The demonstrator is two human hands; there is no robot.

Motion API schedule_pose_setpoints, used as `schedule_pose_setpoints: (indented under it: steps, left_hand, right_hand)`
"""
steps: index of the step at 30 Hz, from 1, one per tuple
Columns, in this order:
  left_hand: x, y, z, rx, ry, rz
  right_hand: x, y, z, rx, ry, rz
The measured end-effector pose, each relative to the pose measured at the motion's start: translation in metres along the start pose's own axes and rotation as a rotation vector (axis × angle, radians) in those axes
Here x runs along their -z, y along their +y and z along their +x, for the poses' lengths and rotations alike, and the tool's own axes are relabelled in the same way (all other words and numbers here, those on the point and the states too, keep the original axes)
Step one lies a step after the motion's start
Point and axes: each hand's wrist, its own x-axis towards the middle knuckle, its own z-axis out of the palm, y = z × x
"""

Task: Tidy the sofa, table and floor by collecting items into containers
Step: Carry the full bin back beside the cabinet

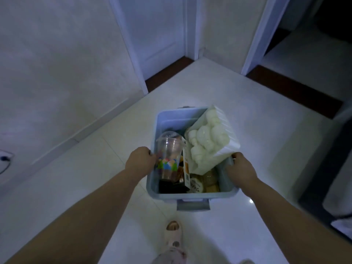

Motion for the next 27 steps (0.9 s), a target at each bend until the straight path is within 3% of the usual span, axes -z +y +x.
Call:
schedule_pose_setpoints:
  steps: [7,14,27]
  left_hand:
    - [0.084,-0.026,-0.003,-0.033,0.108,-0.013]
    - [0.122,-0.05,-0.034,0.079,0.2,-0.039]
    - [0.12,-0.099,-0.169,0.506,0.391,-0.241]
  right_hand:
    - [-0.001,-0.077,-0.019,0.095,0.034,-0.006]
    - [0.012,-0.124,-0.027,0.311,-0.061,-0.071]
    - [-0.005,-0.176,-0.058,0.654,-0.316,-0.251]
